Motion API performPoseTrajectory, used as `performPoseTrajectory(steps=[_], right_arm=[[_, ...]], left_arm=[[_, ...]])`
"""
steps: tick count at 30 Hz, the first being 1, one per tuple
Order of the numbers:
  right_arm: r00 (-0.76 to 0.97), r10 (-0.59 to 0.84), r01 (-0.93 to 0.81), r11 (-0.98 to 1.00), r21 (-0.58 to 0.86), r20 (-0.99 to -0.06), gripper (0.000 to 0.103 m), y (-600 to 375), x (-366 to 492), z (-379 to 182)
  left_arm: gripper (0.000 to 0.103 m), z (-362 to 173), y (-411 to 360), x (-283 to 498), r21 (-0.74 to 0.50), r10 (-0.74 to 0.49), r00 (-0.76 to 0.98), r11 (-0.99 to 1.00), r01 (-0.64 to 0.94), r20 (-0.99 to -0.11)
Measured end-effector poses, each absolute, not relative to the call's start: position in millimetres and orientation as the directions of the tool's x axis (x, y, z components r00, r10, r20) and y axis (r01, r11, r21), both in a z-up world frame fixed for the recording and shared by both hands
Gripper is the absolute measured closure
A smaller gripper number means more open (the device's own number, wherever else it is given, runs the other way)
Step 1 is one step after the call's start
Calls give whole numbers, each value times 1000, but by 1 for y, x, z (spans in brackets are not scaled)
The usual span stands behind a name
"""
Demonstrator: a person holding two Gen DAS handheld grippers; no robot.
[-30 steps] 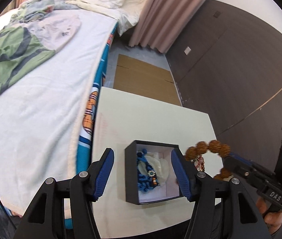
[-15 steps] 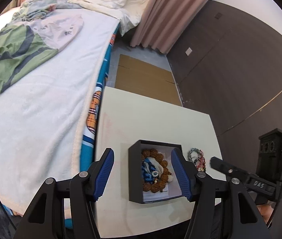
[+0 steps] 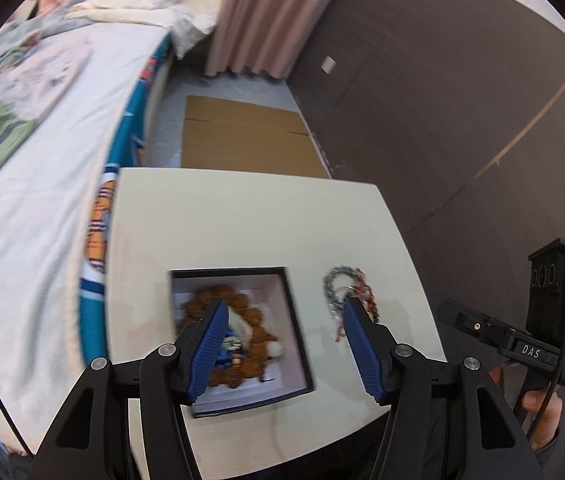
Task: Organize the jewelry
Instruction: 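Reach the left gripper to the red string bracelet and close on it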
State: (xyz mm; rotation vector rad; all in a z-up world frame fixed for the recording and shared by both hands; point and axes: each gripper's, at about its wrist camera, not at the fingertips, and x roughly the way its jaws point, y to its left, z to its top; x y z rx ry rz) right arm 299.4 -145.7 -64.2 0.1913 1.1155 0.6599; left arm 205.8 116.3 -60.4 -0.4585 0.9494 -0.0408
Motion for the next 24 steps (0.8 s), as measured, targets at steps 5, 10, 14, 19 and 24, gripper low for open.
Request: performPoseTrajectory(steps=[5,10,14,19,24], right_arm=[[311,553,-343,824,451,-773,21,-175,302,-67],[338,535,-291,842,455,-774,22,-201,305,-72],[350,523,-256,852,458,-777,22,-220,305,-77],[361,520,-213,854,474,-775,22,-240,305,-82],[369,508,-172,860,480,-778,22,-259,304,-89]], left_arm=[[42,-61,83,224,-371,-262,563,925,-86,-784],[42,-62,50,241,-326,-269,533,945,-13,-802],[43,-70,28,256,-302,-278,496,953,33,-823],[58,-89,5,279,-304,-304,435,950,72,-848],[67,-108,-6,295,-312,-312,388,948,66,-867]])
